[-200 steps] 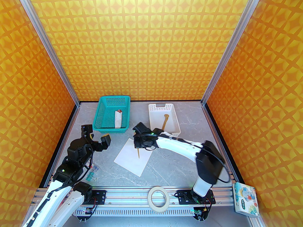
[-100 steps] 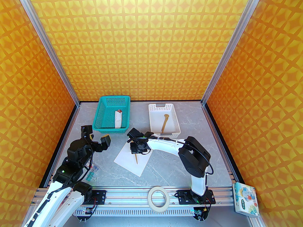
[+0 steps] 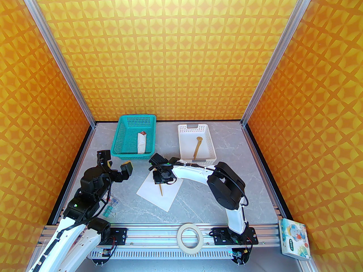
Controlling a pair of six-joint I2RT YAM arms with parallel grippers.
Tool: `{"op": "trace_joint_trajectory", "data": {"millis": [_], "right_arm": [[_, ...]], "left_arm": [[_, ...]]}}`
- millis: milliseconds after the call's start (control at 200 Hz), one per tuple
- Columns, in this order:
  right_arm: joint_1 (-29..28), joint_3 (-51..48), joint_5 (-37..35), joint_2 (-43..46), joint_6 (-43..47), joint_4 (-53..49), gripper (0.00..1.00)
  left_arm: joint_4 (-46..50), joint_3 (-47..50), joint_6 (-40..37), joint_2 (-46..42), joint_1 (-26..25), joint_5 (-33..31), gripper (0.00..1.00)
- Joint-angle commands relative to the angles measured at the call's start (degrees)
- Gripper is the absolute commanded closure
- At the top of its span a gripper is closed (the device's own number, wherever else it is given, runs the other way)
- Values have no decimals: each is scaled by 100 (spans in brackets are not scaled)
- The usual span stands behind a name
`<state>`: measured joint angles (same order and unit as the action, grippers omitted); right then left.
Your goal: Place the utensils on the paper napkin and roll it up
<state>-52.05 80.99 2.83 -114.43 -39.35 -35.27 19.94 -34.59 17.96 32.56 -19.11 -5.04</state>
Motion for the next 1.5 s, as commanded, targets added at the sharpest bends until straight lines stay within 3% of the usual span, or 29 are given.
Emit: {"op": "trace_joint_trajectory", "data": {"millis": [0, 440, 880, 1495], "right_arm": [[-47, 159, -55, -147, 130, -121, 86], [-44, 182, -169, -305, 117, -218, 84], [-42, 219, -160, -255, 121, -246, 75], [-39, 405, -437, 492, 337, -469, 65]], "left_arm": [[73, 16, 59, -63, 48, -103, 0], [109, 0, 59, -65, 48, -99, 0], [158, -64, 28, -74, 48, -97, 0], [242, -460, -441, -317, 48, -106, 1]]}}
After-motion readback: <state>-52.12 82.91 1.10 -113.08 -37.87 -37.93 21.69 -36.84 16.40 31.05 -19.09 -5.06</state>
